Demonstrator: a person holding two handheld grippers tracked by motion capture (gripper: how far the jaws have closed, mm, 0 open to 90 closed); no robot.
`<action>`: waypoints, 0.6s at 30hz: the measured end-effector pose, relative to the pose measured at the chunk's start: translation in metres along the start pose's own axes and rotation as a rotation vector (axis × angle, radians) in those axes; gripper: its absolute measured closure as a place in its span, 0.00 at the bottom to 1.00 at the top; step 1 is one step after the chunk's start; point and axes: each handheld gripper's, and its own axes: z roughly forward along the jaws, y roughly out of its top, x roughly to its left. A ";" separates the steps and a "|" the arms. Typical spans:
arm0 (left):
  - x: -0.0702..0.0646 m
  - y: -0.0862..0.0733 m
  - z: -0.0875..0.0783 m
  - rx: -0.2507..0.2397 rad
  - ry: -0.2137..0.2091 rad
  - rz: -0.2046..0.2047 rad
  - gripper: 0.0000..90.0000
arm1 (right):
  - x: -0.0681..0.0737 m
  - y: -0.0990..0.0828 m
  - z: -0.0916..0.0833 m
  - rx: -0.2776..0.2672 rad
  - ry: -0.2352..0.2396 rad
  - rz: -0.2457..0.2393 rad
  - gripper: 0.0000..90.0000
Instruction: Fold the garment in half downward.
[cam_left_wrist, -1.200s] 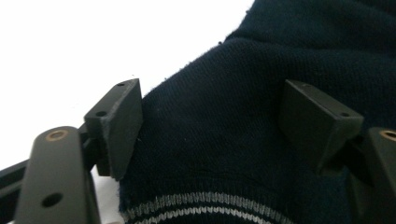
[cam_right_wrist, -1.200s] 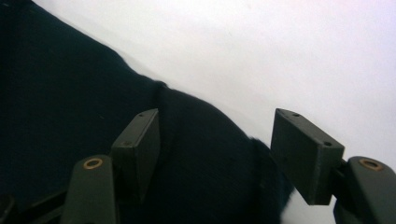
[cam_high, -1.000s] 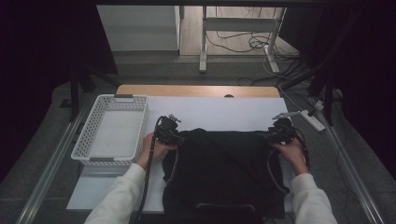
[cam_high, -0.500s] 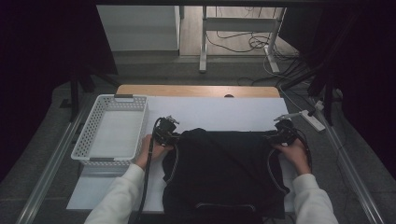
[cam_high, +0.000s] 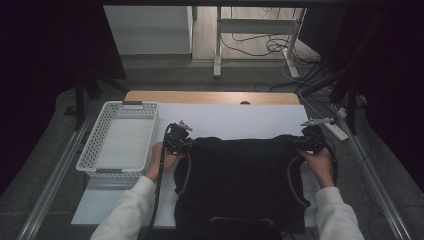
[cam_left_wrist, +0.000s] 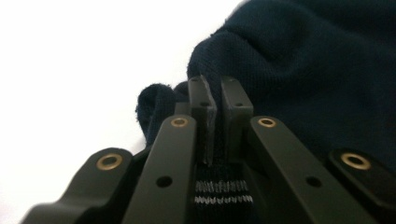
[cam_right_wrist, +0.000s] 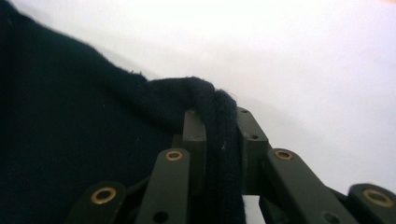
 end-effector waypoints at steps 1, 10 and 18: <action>0.000 0.001 -0.003 -0.009 0.004 -0.002 0.94 | 0.000 0.001 -0.004 -0.020 -0.004 0.009 0.86; 0.004 0.011 -0.031 -0.088 0.031 -0.016 0.94 | -0.006 0.011 -0.029 -0.108 -0.078 0.051 0.86; 0.005 0.031 -0.042 -0.103 0.066 -0.018 0.94 | -0.021 0.023 -0.041 -0.150 -0.119 0.111 0.86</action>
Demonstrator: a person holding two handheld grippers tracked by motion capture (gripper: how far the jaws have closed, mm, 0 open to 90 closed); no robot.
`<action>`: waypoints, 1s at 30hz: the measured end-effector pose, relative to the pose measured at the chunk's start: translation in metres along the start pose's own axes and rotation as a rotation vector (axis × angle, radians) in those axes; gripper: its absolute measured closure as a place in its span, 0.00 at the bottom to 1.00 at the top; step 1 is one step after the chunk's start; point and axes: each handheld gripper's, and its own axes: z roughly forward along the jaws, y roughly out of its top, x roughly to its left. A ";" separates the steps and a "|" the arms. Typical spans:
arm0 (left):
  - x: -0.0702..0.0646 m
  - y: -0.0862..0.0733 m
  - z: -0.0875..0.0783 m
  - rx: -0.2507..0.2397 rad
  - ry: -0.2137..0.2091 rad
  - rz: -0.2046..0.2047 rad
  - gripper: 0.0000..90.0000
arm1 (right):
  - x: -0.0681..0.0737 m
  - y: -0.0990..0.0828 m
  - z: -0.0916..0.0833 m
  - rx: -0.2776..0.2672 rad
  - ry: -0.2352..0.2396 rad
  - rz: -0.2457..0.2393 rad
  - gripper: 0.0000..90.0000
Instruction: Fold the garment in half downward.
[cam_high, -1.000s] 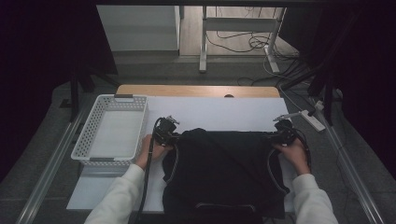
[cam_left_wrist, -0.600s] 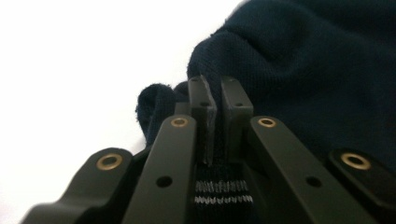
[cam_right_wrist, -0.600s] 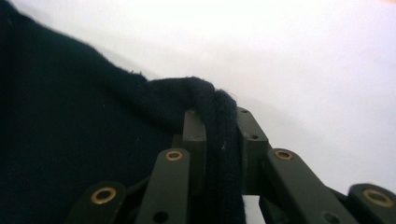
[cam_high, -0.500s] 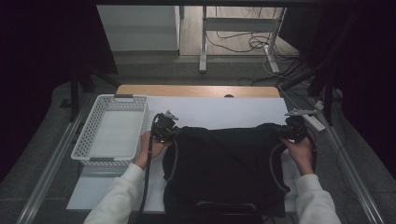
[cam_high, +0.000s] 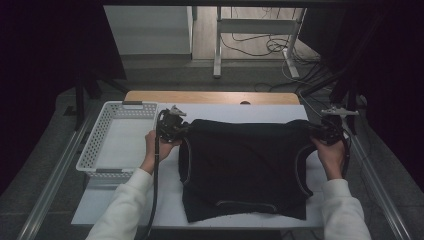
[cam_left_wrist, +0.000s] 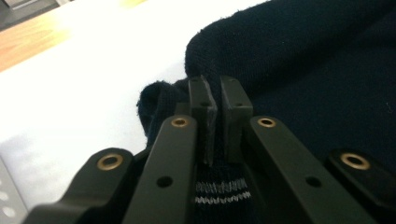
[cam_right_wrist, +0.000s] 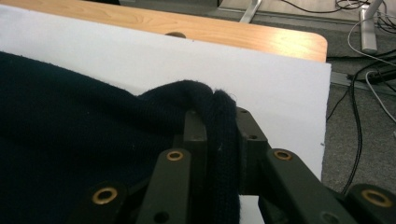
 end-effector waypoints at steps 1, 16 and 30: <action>0.002 0.002 0.006 0.016 0.007 -0.009 0.93 | 0.001 0.002 0.001 -0.006 0.000 0.000 0.86; -0.011 0.001 0.000 -0.007 -0.016 -0.011 0.43 | 0.030 0.004 -0.001 -0.071 0.057 -0.040 0.41; -0.021 -0.020 -0.017 -0.022 -0.068 -0.013 0.35 | 0.119 -0.024 -0.007 0.014 0.245 -0.211 0.42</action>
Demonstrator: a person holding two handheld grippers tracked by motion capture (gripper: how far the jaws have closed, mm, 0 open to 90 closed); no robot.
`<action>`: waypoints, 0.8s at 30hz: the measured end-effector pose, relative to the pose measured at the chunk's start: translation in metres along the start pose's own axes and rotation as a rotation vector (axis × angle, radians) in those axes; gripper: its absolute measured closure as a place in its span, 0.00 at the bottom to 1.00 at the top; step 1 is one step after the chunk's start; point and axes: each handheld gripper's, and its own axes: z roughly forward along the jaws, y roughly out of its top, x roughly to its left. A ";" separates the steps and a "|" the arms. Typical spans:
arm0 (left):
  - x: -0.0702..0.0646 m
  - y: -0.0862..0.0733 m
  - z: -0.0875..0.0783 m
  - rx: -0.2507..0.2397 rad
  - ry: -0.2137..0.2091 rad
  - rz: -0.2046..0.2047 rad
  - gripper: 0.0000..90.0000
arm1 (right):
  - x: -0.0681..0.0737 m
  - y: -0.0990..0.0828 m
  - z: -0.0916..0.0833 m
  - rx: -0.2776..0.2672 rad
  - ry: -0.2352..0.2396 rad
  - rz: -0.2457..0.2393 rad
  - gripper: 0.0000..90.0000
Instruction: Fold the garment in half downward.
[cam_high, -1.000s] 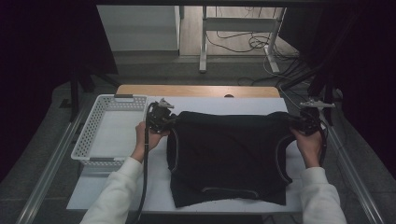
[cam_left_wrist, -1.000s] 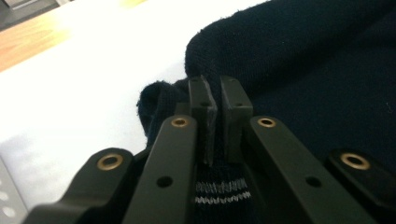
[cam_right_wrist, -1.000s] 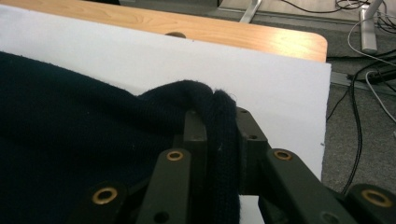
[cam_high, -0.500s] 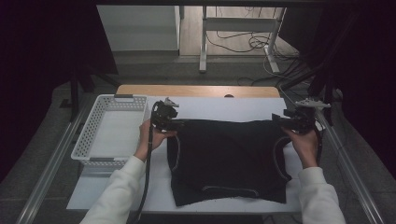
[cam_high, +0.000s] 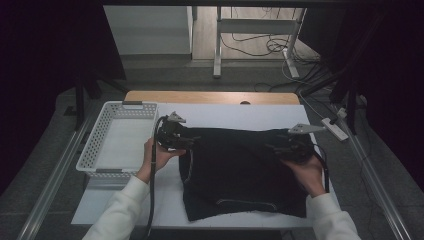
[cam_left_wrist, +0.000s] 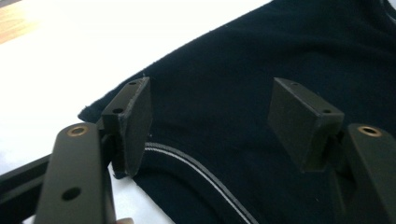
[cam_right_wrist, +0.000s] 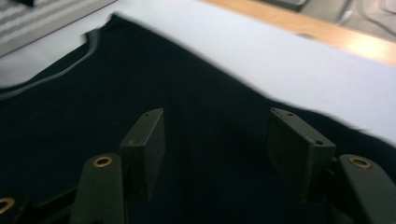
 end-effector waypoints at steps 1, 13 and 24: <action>-0.001 -0.001 0.000 0.001 -0.002 0.002 0.34 | 0.006 -0.002 0.002 0.011 0.015 -0.013 0.42; -0.005 -0.006 0.004 0.027 -0.018 0.005 0.32 | 0.070 -0.027 0.022 0.081 0.209 -0.098 0.42; -0.007 -0.007 0.002 0.019 -0.029 0.003 0.31 | 0.124 -0.037 0.044 0.143 0.344 -0.196 0.41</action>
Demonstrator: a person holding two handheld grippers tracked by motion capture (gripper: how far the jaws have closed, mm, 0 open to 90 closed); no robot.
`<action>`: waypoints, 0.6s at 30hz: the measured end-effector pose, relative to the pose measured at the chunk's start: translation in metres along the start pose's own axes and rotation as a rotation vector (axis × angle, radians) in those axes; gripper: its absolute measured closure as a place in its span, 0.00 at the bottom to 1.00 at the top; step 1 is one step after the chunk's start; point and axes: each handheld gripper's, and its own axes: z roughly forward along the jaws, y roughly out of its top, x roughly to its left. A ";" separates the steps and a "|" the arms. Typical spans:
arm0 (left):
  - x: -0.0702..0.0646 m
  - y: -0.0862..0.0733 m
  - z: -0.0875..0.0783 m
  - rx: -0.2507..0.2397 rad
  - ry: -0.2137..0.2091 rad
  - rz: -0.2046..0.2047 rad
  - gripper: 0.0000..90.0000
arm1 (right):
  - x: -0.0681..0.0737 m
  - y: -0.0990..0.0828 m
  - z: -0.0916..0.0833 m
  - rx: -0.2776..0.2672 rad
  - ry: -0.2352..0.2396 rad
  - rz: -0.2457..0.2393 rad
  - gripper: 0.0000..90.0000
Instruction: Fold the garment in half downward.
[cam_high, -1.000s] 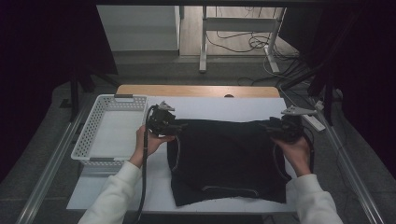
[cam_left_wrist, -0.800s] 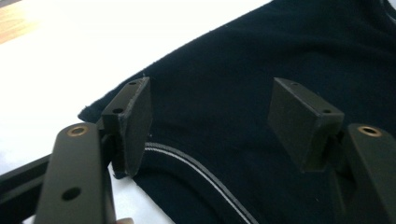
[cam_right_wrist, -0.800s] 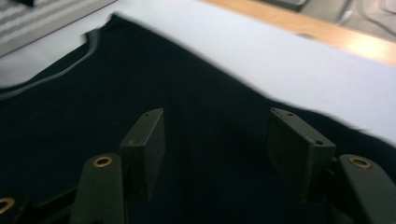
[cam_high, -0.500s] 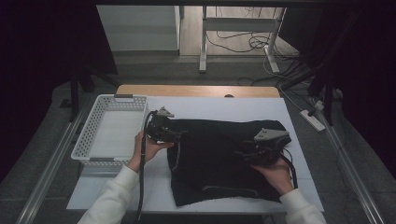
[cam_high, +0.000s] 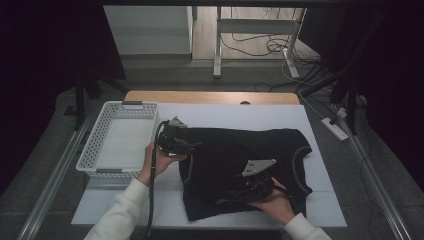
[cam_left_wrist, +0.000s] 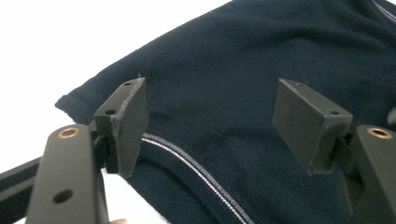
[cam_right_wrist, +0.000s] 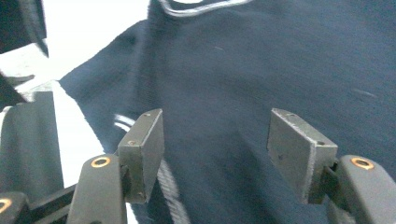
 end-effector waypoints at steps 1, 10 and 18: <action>0.001 0.000 0.000 0.001 0.000 0.001 0.31 | 0.004 0.001 0.002 -0.005 0.020 0.000 0.41; 0.005 -0.001 -0.005 -0.015 0.006 -0.008 0.31 | 0.049 0.016 0.020 -0.022 0.132 -0.090 0.41; 0.007 -0.002 -0.007 -0.017 0.002 -0.016 0.31 | 0.076 0.017 0.048 0.052 0.226 -0.156 0.41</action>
